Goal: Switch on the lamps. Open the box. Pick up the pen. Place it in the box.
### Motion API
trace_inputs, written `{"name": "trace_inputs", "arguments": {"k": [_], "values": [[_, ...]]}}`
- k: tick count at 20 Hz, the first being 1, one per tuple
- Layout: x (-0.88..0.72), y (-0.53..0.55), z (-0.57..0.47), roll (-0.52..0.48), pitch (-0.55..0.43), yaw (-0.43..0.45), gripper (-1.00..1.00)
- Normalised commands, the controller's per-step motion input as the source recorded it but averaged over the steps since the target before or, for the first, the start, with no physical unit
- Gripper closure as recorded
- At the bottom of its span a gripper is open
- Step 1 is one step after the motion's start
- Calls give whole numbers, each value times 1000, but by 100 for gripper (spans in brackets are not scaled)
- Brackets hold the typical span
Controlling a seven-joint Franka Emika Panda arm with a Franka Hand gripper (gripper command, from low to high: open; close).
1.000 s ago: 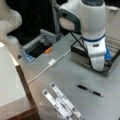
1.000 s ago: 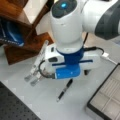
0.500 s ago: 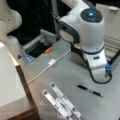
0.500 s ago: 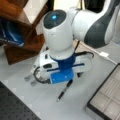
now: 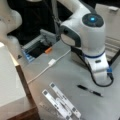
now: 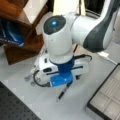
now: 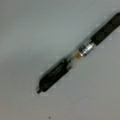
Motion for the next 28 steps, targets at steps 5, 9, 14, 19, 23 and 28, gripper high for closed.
{"name": "trace_inputs", "arguments": {"k": [5,9,14,19,23,28], "values": [[250,-158,-52,-98,186,217,-100],[286,-139,-88,-84,137,167,-100],[336,-79,-73,-109,64,146,-100],[304,-17,-125,-159,25,107,-100],[231,7,-56,-244,-11,66,-100],[139,41,-41,-290,-48,39,-100]]}}
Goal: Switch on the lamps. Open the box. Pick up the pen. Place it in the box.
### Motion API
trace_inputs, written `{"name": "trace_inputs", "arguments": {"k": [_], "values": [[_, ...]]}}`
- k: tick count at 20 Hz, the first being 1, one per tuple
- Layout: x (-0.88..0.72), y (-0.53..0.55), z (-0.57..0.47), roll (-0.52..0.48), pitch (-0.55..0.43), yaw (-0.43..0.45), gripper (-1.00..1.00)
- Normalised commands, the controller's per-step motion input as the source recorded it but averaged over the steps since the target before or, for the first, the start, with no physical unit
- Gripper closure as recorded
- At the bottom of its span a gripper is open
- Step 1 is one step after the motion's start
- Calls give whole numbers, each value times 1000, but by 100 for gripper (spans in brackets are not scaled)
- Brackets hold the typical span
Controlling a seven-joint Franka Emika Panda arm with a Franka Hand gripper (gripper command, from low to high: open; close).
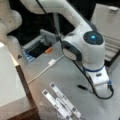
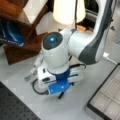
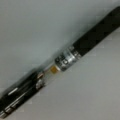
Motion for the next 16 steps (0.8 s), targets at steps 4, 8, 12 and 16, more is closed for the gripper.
{"name": "trace_inputs", "arguments": {"k": [4,8,12,16], "values": [[16,89,-39,-319,-90,28,-100],[-76,93,-80,-235,-42,40,-100],[-141,117,-170,-161,-42,46,-100],[-178,95,-212,-127,-42,61,-100]]}}
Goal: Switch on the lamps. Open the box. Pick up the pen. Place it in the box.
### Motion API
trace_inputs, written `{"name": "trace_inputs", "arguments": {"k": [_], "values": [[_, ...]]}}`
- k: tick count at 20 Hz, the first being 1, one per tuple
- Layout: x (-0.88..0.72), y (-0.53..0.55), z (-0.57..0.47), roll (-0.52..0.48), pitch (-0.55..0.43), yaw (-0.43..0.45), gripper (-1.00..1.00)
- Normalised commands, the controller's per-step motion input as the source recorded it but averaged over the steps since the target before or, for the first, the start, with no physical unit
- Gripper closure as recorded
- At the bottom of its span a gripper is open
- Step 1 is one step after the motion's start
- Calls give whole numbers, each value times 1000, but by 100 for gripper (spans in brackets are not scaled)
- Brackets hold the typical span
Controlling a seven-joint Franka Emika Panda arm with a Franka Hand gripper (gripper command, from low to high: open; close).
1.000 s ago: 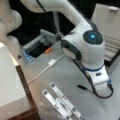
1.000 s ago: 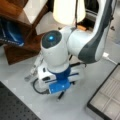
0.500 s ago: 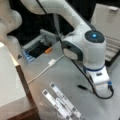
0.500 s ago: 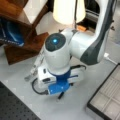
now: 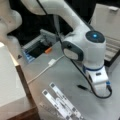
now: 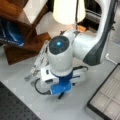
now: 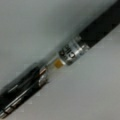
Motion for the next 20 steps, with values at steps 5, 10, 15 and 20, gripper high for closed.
{"name": "trace_inputs", "arguments": {"k": [5,10,15,20], "values": [[-155,98,-250,-104,-94,75,-100],[-90,63,-178,-118,-140,84,-100],[-53,26,-138,-110,-149,96,-100],[-17,2,-133,-120,-198,121,-100]]}}
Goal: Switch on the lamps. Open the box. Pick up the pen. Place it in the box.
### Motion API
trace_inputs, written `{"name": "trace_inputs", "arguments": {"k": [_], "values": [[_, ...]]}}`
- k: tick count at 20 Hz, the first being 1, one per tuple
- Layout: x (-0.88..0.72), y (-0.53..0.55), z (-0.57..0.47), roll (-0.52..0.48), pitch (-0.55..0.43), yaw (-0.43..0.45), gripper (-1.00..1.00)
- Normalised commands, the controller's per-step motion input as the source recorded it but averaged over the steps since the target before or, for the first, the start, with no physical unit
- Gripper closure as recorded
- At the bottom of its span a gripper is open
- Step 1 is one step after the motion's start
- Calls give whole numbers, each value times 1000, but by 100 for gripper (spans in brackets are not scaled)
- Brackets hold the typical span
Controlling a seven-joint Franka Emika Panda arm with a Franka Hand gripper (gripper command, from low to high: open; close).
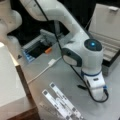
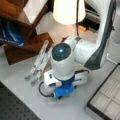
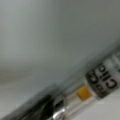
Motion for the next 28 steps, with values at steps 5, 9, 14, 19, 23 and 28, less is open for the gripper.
{"name": "trace_inputs", "arguments": {"k": [5,9,14,19,23,28], "values": [[-19,2,-145,-118,-179,124,100],[-56,-15,-131,-138,-152,133,100],[-74,-19,-130,-144,-149,139,100],[-107,4,-119,-145,-130,147,100],[-139,-5,-86,-161,-106,153,100],[-185,-1,-49,-163,-90,142,100]]}}
